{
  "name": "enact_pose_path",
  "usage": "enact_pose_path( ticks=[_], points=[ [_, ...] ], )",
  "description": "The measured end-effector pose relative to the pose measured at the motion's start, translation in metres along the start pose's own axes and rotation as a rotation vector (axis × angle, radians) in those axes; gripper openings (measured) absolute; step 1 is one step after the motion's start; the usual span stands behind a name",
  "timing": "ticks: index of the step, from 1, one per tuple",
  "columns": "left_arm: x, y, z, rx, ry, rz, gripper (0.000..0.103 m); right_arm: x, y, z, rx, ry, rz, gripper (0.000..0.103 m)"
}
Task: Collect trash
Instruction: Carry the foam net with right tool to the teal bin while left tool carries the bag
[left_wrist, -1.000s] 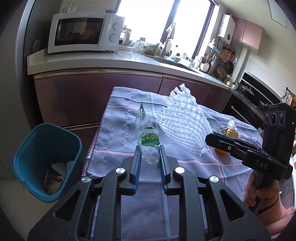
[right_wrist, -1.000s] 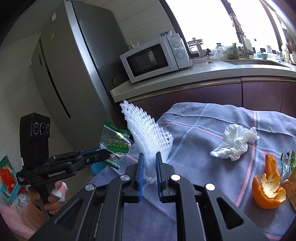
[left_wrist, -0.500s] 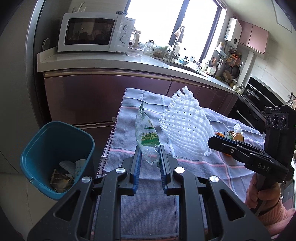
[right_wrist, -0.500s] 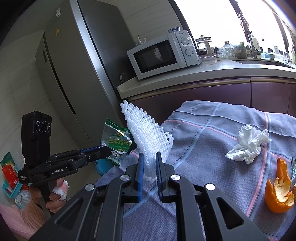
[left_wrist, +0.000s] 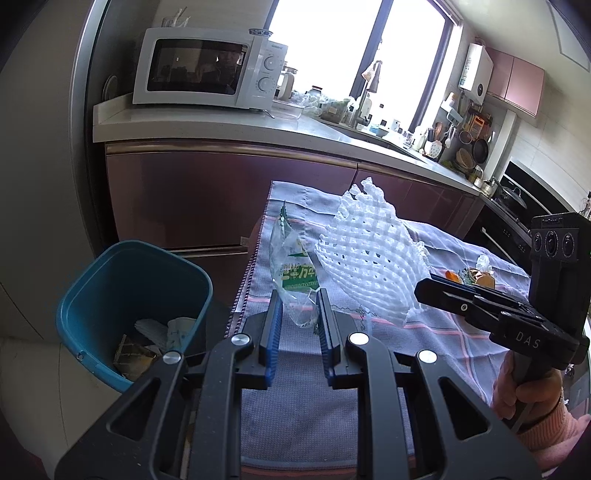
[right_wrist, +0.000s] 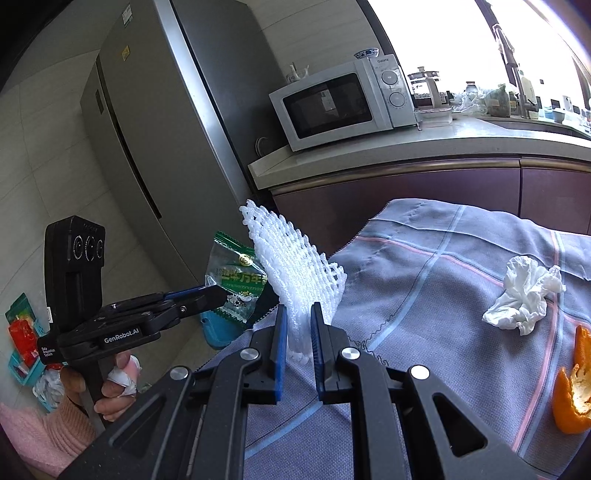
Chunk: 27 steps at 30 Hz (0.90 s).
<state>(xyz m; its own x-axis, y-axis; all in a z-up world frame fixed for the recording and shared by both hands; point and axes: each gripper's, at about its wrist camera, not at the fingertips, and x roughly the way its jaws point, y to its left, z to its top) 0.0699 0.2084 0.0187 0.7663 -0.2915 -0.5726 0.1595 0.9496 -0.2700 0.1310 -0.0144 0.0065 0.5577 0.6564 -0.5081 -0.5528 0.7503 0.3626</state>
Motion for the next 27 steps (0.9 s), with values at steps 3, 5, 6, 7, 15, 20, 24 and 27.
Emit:
enact_pose_path(
  ticks=[3,5,6,7,15,20,24,27],
  points=[
    [-0.003,0.007,-0.001,-0.009,-0.004,0.01,0.019,0.005,0.004,0.002,-0.005,0.007,0.01,0.011],
    [-0.006,0.01,-0.002,-0.015,-0.008,0.018,0.019,0.007,0.006,0.002,-0.008,0.009,0.016,0.011],
    [-0.007,0.012,-0.002,-0.018,-0.009,0.021,0.019,0.008,0.008,0.003,-0.012,0.01,0.018,0.011],
    [-0.01,0.013,-0.002,-0.021,-0.011,0.025,0.019,0.01,0.009,0.004,-0.015,0.011,0.02,0.011],
    [-0.017,0.026,-0.003,-0.036,-0.021,0.052,0.019,0.021,0.016,0.008,-0.03,0.021,0.038,0.011],
    [-0.02,0.032,-0.004,-0.044,-0.026,0.07,0.019,0.027,0.021,0.01,-0.041,0.032,0.047,0.011],
    [-0.021,0.038,-0.004,-0.05,-0.027,0.084,0.019,0.033,0.024,0.013,-0.047,0.039,0.06,0.011],
    [-0.022,0.042,-0.004,-0.056,-0.029,0.094,0.019,0.037,0.028,0.015,-0.055,0.044,0.068,0.011]
  ],
)
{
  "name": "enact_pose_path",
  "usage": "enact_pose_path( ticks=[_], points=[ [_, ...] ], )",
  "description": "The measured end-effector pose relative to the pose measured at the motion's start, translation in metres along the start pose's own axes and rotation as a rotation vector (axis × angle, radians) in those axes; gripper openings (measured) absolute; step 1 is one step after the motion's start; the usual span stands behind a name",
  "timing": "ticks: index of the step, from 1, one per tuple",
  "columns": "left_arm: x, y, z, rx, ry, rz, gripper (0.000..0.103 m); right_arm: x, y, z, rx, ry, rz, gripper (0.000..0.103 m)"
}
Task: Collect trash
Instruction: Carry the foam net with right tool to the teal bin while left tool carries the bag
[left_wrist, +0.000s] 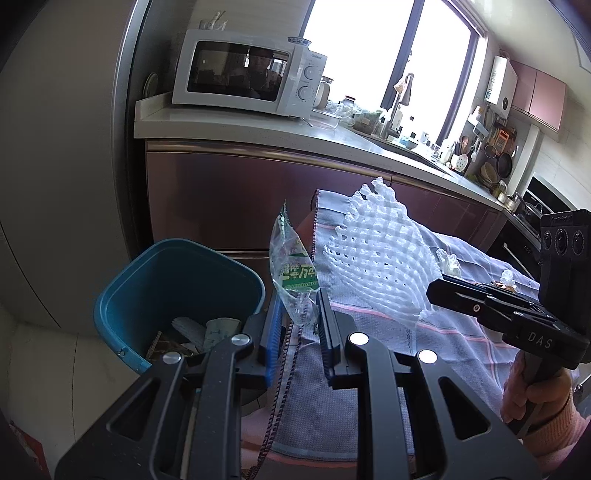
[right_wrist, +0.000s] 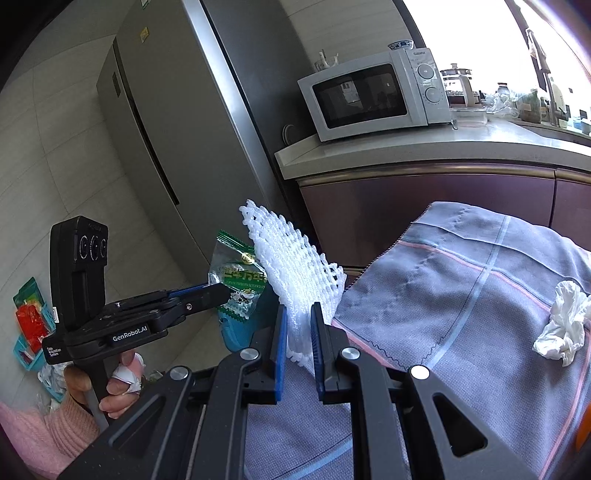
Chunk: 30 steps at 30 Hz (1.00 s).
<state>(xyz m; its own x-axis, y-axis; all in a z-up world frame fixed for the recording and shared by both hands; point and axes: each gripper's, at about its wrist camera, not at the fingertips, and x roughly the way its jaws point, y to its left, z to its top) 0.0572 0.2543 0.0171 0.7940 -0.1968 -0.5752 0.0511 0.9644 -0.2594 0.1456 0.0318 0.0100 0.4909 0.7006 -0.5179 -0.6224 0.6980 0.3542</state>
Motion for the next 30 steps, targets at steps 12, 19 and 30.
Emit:
enact_pose_path(
  ticks=[12,19,30],
  points=[
    [-0.005,0.009,-0.003,-0.017,-0.004,0.036,0.019,0.02,0.011,0.01,-0.025,0.023,0.031,0.011],
    [-0.004,0.011,-0.003,-0.029,-0.003,0.059,0.019,0.032,0.018,0.016,-0.037,0.035,0.045,0.011],
    [0.0,0.024,-0.002,-0.045,-0.004,0.093,0.019,0.053,0.022,0.023,-0.039,0.061,0.06,0.011]
  ],
)
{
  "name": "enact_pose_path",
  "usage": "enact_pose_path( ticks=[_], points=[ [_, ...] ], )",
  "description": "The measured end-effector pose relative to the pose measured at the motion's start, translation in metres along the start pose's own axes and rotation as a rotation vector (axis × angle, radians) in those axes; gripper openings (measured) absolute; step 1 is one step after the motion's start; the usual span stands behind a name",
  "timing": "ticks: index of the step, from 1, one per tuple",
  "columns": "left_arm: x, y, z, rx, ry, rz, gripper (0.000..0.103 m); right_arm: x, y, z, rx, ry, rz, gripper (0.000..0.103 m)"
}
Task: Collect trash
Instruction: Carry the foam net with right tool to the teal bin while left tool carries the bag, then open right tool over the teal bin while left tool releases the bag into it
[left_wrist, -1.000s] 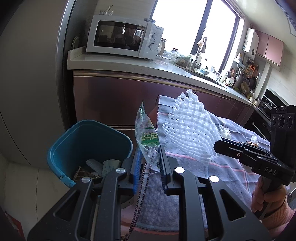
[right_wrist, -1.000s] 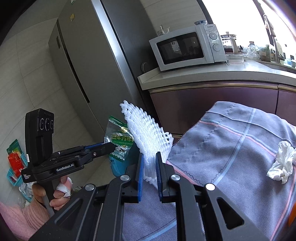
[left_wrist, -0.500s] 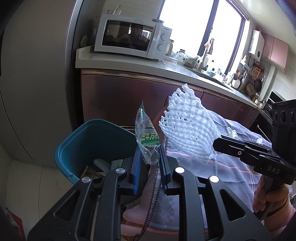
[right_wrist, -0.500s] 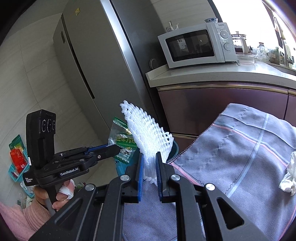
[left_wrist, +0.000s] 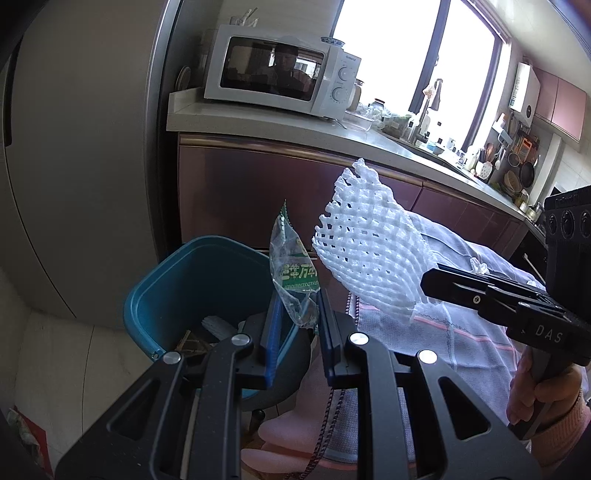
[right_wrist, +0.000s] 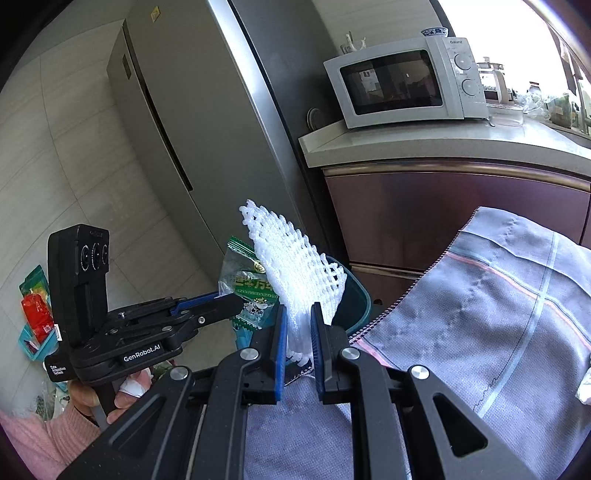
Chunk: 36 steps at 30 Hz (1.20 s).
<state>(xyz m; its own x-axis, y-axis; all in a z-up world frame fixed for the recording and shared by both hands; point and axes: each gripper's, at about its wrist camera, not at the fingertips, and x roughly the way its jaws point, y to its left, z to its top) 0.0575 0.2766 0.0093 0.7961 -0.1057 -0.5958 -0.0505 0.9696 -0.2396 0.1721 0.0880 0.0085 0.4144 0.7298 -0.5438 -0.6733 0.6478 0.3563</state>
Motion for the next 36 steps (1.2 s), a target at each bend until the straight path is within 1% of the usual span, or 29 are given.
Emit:
enact_pose_path(
  ticks=[17,36],
  points=[
    [0.016,0.018,0.001,-0.023,0.019,0.044,0.019,0.032,0.002,0.01,-0.016,0.052,0.003,0.011],
    [0.047,0.033,0.002,-0.036,0.061,0.095,0.019,0.08,0.012,0.016,-0.051,0.148,-0.01,0.011]
  ],
)
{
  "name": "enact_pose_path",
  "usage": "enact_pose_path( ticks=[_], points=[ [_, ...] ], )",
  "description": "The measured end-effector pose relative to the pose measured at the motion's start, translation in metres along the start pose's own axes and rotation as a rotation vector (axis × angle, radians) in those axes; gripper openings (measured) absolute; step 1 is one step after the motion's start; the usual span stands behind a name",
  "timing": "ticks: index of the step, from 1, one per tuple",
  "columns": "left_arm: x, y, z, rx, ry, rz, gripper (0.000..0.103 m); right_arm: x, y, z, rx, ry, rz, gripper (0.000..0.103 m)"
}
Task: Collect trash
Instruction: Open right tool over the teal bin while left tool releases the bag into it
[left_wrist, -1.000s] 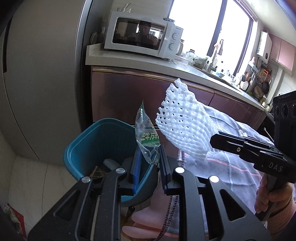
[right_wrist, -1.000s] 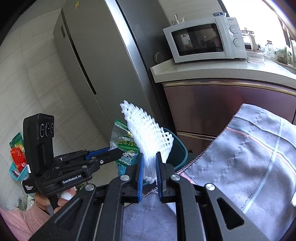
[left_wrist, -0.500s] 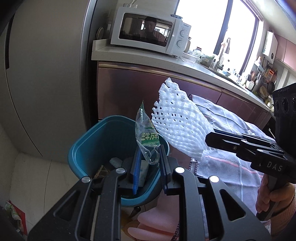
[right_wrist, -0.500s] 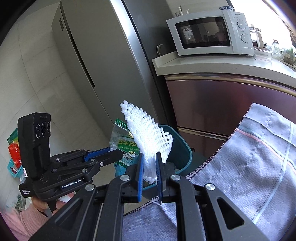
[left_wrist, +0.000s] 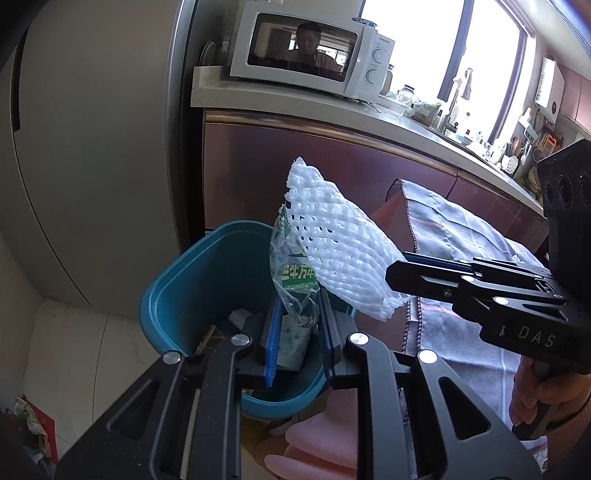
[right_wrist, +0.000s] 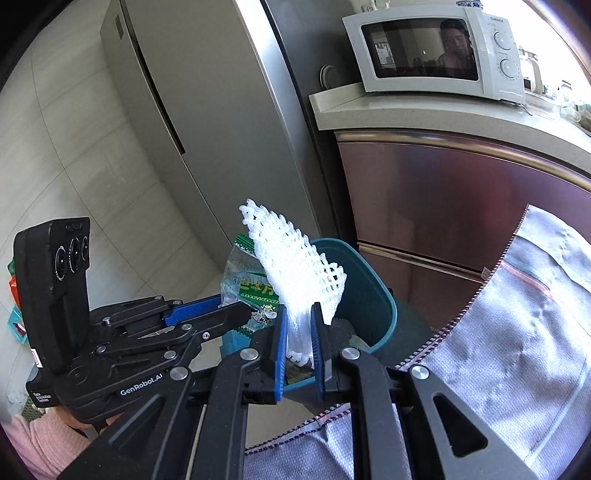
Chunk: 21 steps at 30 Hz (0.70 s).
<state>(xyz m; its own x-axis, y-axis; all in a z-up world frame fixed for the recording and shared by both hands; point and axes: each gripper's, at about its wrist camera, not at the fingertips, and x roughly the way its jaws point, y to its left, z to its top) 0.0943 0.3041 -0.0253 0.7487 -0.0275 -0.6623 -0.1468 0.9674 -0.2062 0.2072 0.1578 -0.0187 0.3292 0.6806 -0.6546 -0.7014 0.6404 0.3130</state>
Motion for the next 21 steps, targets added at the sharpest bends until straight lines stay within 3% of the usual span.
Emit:
enact_pose_path(
  ticks=[21],
  points=[
    [0.036,0.012,-0.002,-0.026,0.049,0.032,0.019,0.046,0.0,0.012,0.013,0.094,-0.023,0.011]
  ],
)
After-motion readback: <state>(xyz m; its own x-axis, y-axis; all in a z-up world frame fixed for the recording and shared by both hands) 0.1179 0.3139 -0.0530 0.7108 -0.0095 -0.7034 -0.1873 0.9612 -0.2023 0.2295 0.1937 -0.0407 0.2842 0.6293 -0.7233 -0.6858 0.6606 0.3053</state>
